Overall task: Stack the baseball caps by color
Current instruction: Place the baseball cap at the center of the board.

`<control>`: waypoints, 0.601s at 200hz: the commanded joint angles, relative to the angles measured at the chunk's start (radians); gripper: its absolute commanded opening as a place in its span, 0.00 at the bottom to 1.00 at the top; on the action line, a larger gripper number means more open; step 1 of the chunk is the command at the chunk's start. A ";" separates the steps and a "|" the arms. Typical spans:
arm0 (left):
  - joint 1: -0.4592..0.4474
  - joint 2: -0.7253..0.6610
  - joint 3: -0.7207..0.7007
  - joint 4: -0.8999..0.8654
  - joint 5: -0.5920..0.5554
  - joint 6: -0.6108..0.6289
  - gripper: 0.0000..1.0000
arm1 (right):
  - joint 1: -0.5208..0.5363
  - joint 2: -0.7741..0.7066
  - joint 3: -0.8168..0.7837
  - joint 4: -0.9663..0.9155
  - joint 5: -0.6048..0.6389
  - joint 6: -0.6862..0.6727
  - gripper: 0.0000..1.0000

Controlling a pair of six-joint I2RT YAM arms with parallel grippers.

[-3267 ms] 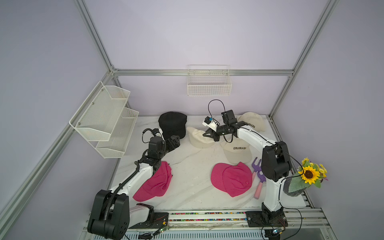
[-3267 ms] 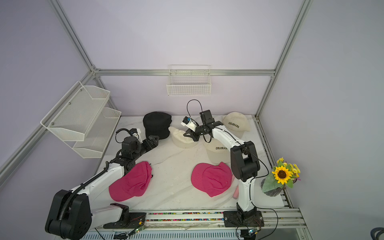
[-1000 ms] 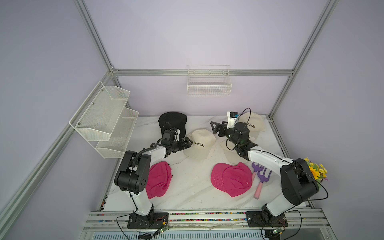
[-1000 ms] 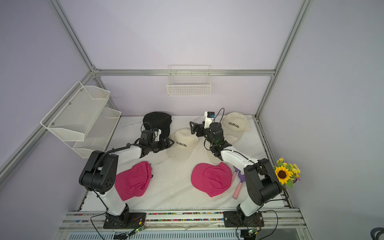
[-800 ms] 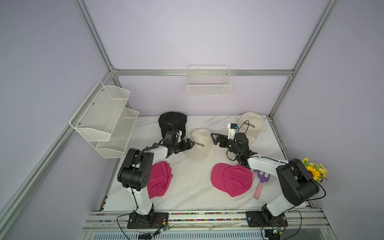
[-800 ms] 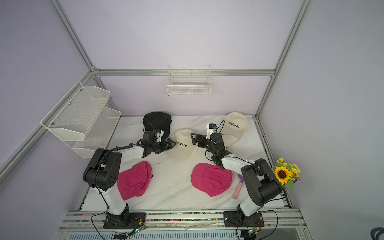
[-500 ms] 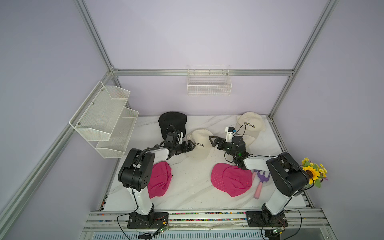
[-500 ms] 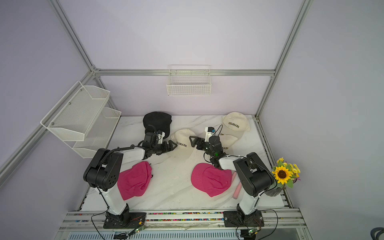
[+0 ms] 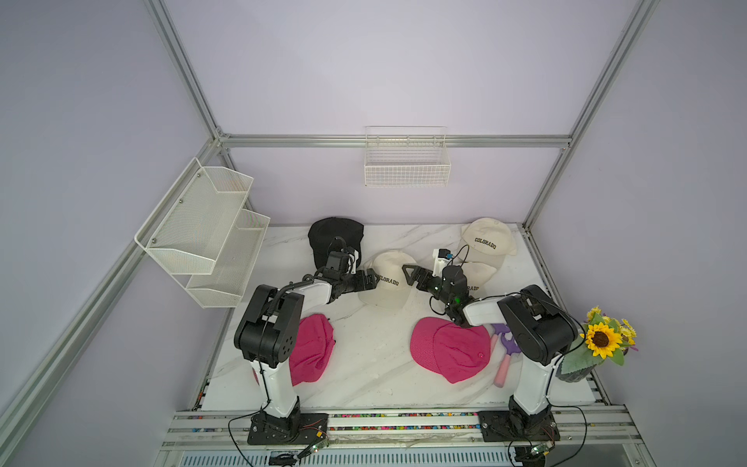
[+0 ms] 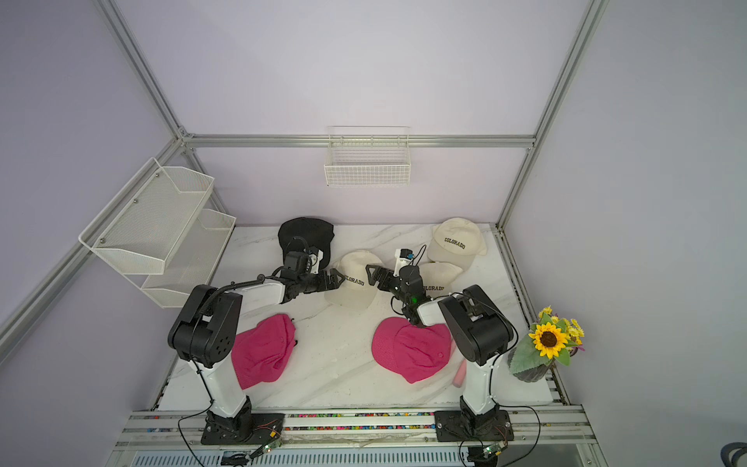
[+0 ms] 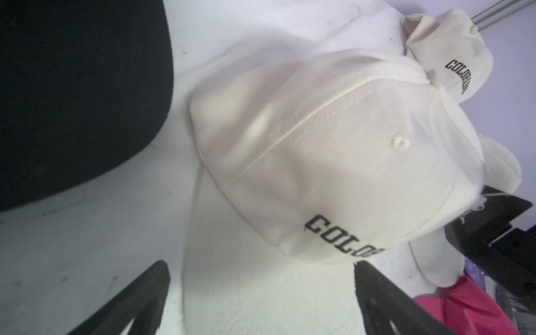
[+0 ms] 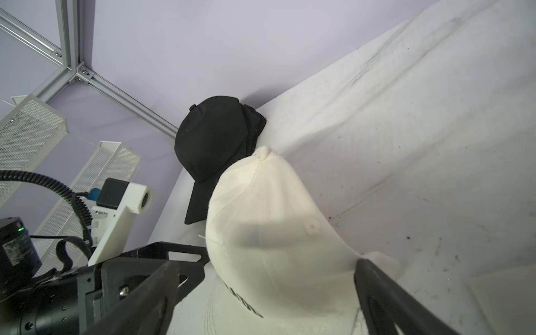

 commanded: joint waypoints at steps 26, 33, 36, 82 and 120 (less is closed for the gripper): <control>-0.040 0.040 -0.001 0.016 0.051 0.026 1.00 | 0.023 0.085 0.063 0.053 -0.025 -0.042 0.97; -0.047 0.035 -0.016 0.029 0.063 0.017 1.00 | 0.027 0.090 0.070 0.058 -0.032 -0.042 0.97; -0.049 0.032 -0.023 0.035 0.070 0.012 1.00 | 0.031 0.092 0.072 0.063 -0.035 -0.042 0.97; -0.081 -0.009 -0.111 0.120 0.106 -0.072 1.00 | 0.072 0.117 0.101 0.094 -0.065 -0.009 0.97; -0.081 -0.034 -0.106 0.066 0.034 -0.092 1.00 | 0.081 0.114 0.116 0.042 0.001 -0.018 0.97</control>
